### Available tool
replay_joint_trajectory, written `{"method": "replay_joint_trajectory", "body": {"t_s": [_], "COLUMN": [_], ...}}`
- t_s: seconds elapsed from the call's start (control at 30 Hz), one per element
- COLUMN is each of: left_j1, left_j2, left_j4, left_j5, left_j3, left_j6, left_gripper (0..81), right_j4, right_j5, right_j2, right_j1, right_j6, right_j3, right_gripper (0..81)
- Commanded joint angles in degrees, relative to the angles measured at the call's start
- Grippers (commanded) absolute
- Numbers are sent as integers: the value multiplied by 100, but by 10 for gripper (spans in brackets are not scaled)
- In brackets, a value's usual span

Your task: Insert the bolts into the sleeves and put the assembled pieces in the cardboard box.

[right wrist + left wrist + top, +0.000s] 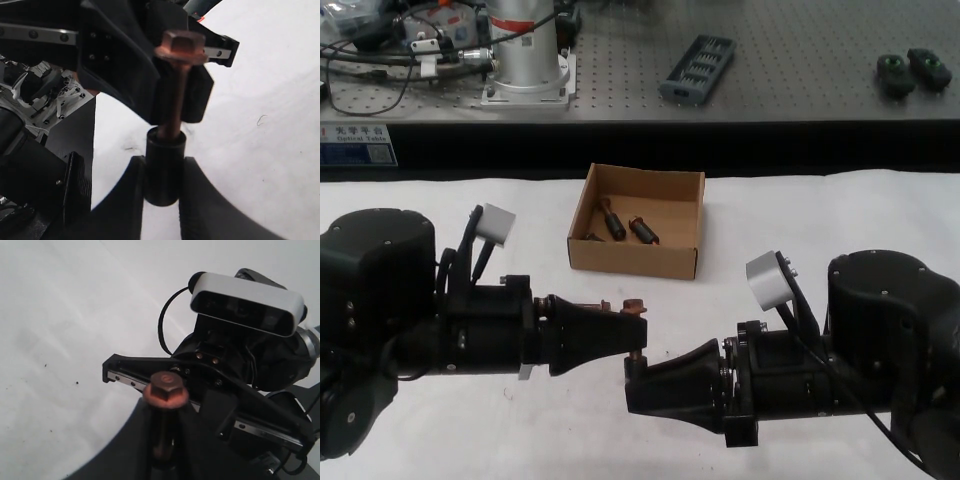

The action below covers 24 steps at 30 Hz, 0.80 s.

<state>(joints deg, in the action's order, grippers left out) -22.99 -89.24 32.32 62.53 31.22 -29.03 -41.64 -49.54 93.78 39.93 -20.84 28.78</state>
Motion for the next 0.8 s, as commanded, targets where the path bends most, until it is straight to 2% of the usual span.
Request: {"method": "replay_joint_trajectory", "body": {"t_s": [0.0, 0.13, 0.2, 0.27, 0.4, 0.43, 0.57, 0.77], "left_j1": [-273, -273, -273, -273, -273, -273, -273, -273], "left_j2": [-71, -71, -71, -71, -71, -71, -71, -71], "left_j4": [-415, -415, -402, -403, -403, -403, -392, -279], "left_j5": [718, 718, 718, 706, 589, 565, 551, 534], "left_j3": [-124, -124, -124, -124, -124, -124, -124, -124], "left_j6": [-16, 118, 117, 117, 117, 83, 67, -101], "left_gripper": [6, 1, 52, 160, 475, 519, 490, 489], "right_j4": [-627, -627, -627, -627, -627, -627, -627, -428], "right_j5": [396, 396, 396, 396, 396, 396, 396, 396], "right_j2": [-239, -239, -239, -239, -239, -239, -239, -239], "right_j1": [-14, -14, -14, -14, -49, -65, -112, -143], "right_j6": [196, 196, 196, 196, 196, 196, 196, 196], "right_j3": [290, 290, 290, 290, 290, 290, 290, 290], "right_gripper": [51, 51, 51, 51, 51, 51, 51, 51]}}
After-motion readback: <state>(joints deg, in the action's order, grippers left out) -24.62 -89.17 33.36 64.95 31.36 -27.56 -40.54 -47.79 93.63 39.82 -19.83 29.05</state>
